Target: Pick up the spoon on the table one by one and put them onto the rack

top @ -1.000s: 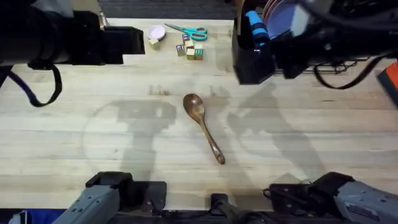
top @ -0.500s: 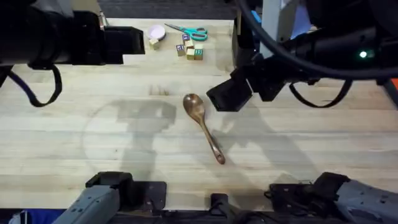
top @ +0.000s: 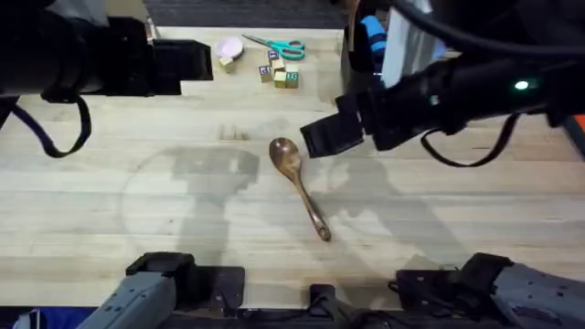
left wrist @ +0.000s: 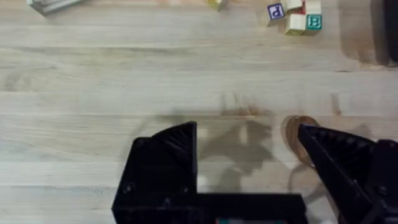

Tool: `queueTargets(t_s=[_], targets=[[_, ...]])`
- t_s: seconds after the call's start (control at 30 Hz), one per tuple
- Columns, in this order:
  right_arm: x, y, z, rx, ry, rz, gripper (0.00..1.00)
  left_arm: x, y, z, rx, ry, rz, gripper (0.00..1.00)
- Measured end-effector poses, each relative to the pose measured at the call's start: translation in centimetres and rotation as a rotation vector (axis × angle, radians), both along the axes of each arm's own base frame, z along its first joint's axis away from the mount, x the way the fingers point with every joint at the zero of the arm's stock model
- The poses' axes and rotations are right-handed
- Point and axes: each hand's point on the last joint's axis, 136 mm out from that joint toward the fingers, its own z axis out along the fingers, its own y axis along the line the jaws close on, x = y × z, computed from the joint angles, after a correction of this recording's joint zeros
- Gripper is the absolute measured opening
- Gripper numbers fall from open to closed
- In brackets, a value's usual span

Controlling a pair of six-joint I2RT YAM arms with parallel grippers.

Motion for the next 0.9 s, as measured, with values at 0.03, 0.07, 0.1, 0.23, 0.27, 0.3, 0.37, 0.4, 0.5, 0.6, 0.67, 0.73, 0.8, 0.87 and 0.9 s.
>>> queueTargets(t_s=[0.03,0.07,0.1,0.23,0.27,0.3,0.37,0.4,0.5,0.6,0.67,0.73,0.8,0.87,0.9], targets=[[-0.1,0.1,-0.5,-0.011,0.022,-0.006,0.996,0.0,0.0,0.0,0.000,0.000,0.000,0.993],[-0.2,0.2,-1.0,-0.025,0.037,-0.010,0.996,0.0,0.0,0.0,0.000,0.000,0.000,0.993],[-0.3,0.3,-1.4,-0.038,0.049,-0.012,0.996,0.0,0.0,0.0,0.000,0.000,0.000,0.993],[-0.4,1.2,-3.2,-0.116,0.058,-0.019,0.996,0.0,0.0,0.0,0.000,0.000,0.000,0.993],[-0.5,1.5,-3.6,-0.136,0.055,-0.020,0.996,0.0,0.0,0.0,0.000,0.000,0.000,0.993],[-0.9,2.2,-4.5,-0.192,0.039,-0.024,0.996,0.0,0.0,0.0,0.000,0.000,0.000,0.993],[-1.4,2.8,-5.2,-0.226,0.028,-0.023,0.996,0.0,0.0,0.0,0.000,0.000,0.000,0.993],[-1.5,3.0,-5.4,-0.240,0.023,-0.026,0.996,0.0,0.0,0.0,0.000,0.000,0.000,0.993],[-1.9,3.5,-6.3,-0.279,0.004,-0.042,0.996,0.0,0.0,0.0,0.000,0.000,0.000,0.993],[-2.3,3.8,-8.1,-0.329,-0.040,-0.057,0.996,0.1,0.2,0.0,0.006,-0.002,0.006,0.993],[-2.4,3.6,-10.4,-0.368,-0.064,-0.080,0.996,1.3,0.2,-0.8,0.009,0.026,0.009,0.993],[-1.8,4.1,-11.7,-0.381,-0.070,-0.097,0.996,2.5,0.2,-2.4,0.010,0.086,0.009,0.993],[-1.8,4.1,-12.6,-0.405,-0.060,-0.097,0.996,2.9,0.3,-2.8,0.012,0.098,0.011,0.993],[-1.8,4.1,-13.6,-0.436,-0.046,-0.094,0.996,3.1,0.3,-3.1,0.015,0.106,0.013,0.993],[-1.8,4.0,-15.9,-0.497,-0.017,-0.088,0.996,3.5,0.7,-3.2,0.030,0.103,0.027,0.993]])
